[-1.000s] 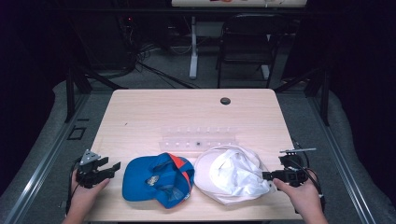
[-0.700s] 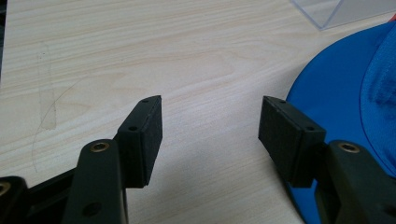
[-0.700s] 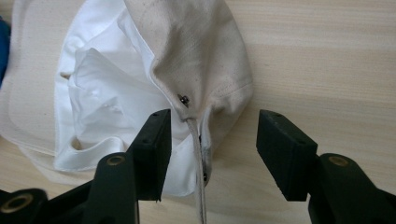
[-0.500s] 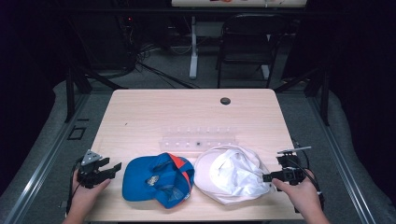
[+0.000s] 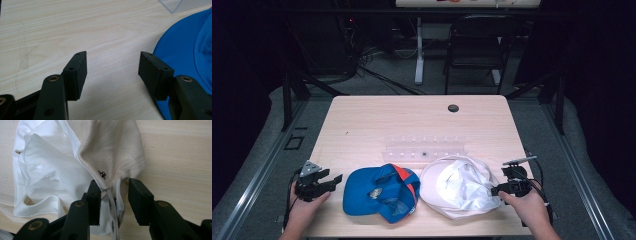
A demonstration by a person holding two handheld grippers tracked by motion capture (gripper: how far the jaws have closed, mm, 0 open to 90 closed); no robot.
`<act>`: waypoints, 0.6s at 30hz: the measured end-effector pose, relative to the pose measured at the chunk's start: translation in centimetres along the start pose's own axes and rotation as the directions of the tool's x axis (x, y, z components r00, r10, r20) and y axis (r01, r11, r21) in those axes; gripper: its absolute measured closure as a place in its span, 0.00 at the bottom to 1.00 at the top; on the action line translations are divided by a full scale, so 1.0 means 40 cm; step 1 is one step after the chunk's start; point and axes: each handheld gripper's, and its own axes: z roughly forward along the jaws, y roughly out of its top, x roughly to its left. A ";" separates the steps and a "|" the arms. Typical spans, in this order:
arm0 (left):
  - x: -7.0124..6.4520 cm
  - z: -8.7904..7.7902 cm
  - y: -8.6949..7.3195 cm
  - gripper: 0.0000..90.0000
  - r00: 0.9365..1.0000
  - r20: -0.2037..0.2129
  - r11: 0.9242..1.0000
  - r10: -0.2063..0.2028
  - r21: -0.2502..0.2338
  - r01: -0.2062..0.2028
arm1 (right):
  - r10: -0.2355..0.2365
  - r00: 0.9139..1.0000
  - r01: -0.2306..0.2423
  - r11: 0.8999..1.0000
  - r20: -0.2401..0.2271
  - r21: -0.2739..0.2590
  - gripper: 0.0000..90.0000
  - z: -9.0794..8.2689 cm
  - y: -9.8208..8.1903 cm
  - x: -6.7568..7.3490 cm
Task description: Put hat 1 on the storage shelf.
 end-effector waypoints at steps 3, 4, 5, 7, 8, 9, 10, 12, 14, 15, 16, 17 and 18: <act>0.000 0.000 0.000 0.45 1.000 0.000 1.000 0.002 0.002 -0.002 | -0.012 1.000 0.012 1.000 0.002 0.016 0.79 0.002 0.001 0.001; 0.000 0.000 0.000 0.45 1.000 0.000 1.000 0.001 0.002 -0.001 | -0.004 1.000 0.004 1.000 -0.009 0.017 0.80 0.002 0.002 0.002; 0.000 0.000 0.000 0.45 1.000 0.000 1.000 0.002 0.002 -0.002 | -0.003 1.000 0.003 1.000 -0.006 0.019 0.80 0.003 0.002 0.004; 0.000 0.000 0.000 0.45 1.000 0.000 1.000 0.002 0.002 -0.002 | -0.007 1.000 0.007 1.000 -0.001 0.018 0.82 0.003 0.003 0.006; 0.000 0.000 0.000 0.45 1.000 0.000 1.000 0.002 0.002 -0.002 | -0.002 1.000 0.002 1.000 -0.001 0.024 0.83 0.003 0.004 0.006; 0.000 0.000 0.000 0.45 1.000 0.000 1.000 0.002 0.002 -0.002 | -0.001 1.000 0.001 1.000 0.001 0.027 0.84 0.002 0.005 0.007; 0.000 0.000 0.000 0.45 1.000 0.000 1.000 0.003 0.003 -0.003 | -0.008 1.000 0.007 0.999 0.009 0.039 0.85 0.000 0.007 0.006; 0.000 0.000 0.000 0.45 1.000 0.000 1.000 0.002 0.002 -0.002 | -0.002 1.000 0.002 0.999 0.003 0.040 0.86 -0.002 0.009 0.007; 0.000 0.000 0.000 0.45 1.000 -0.001 1.000 0.002 0.003 -0.002 | -0.005 1.000 0.005 0.999 0.005 0.050 0.87 -0.007 0.014 0.006; 0.000 0.001 0.000 0.45 1.000 -0.001 1.000 0.002 0.003 -0.002 | -0.004 1.000 0.004 0.998 0.006 0.057 0.88 -0.011 0.017 0.006; 0.000 0.000 0.000 0.45 1.000 -0.001 1.000 0.002 0.004 -0.002 | -0.006 1.000 0.005 0.998 0.008 0.058 0.88 -0.015 0.020 0.005; 0.000 0.000 0.000 0.45 1.000 -0.001 1.000 0.002 0.004 -0.002 | -0.007 1.000 0.007 0.998 0.006 0.065 0.88 -0.021 0.023 0.004; 0.000 0.000 0.000 0.45 1.000 -0.001 1.000 0.002 0.004 -0.002 | -0.006 1.000 0.005 0.998 0.010 0.064 0.89 -0.026 0.026 0.005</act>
